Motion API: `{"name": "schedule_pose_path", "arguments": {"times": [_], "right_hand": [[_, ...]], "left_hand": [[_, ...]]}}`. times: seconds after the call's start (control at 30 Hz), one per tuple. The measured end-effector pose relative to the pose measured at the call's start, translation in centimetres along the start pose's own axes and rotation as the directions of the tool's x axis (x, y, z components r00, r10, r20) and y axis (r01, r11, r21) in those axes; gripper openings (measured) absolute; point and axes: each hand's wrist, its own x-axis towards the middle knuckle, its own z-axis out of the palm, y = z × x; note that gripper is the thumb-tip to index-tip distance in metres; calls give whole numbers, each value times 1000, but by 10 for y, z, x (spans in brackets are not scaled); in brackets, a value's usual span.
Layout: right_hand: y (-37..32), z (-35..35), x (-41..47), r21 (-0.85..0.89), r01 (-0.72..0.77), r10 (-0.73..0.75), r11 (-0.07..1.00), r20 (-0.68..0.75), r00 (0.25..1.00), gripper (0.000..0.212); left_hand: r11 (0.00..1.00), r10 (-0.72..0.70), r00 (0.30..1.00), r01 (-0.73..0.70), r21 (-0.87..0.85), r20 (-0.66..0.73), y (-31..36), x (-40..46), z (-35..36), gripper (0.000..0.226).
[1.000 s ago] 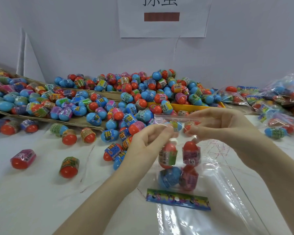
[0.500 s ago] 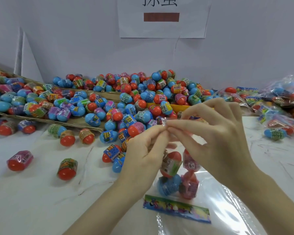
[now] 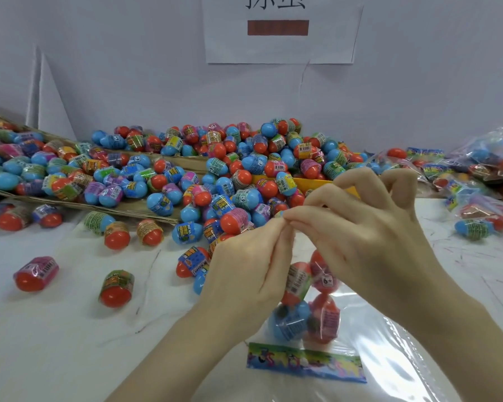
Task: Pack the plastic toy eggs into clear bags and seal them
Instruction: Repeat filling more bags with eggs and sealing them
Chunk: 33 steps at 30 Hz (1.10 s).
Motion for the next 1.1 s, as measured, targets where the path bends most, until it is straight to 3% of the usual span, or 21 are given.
{"name": "schedule_pose_path", "arguments": {"times": [0.23,0.43,0.67,0.9,1.1], "right_hand": [[-2,3,0,-163,48,-56,985,-49,997,20],[-3,6,3,-116,5,-11,993,-51,999,24],[1,6,-2,47,-38,39,998,-17,999,18],[3,6,-2,57,-25,27,998,-29,999,21],[1,4,-1,-35,28,-29,999,-31,999,27]], "left_hand": [[999,9,1000,-9,54,-2,0,-1,0,40],[995,46,999,-45,89,0,0,-1,1,36],[998,-23,999,25,-52,29,-1,-1,-1,41],[983,49,999,-51,177,12,0,0,-4,36],[975,44,999,-50,217,31,-1,0,-4,27]]}}
